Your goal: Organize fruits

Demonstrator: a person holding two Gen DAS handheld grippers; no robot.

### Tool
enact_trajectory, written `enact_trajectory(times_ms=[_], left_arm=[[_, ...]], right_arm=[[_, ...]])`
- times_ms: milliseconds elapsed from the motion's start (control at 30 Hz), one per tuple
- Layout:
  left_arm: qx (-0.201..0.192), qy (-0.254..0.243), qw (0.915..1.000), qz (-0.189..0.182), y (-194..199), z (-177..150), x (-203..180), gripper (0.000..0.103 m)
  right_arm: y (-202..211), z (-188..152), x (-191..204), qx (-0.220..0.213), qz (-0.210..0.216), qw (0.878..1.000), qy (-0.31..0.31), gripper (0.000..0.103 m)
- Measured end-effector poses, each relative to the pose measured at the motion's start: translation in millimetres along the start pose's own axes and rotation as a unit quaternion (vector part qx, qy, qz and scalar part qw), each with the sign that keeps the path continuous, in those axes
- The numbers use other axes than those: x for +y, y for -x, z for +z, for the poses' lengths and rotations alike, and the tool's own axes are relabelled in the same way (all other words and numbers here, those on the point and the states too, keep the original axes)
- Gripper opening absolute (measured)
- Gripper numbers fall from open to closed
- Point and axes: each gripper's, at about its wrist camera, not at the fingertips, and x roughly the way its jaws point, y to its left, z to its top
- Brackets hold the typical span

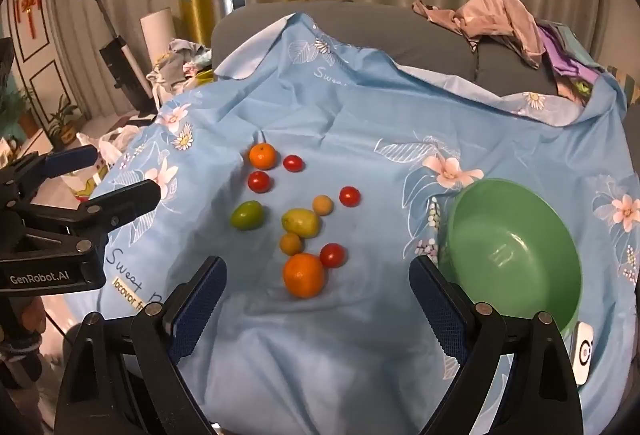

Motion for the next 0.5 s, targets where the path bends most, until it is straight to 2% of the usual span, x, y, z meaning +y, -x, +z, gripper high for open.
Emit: enact_trajectory(times_ms=[500], left_arm=[[0.009,-0.006,0.9999,0.0,-3.5,-0.5,-1.8,0.102]], right_arm=[[0.7,-2.6,1.1,0.001,-0.005,1.0,0.004,0.093]])
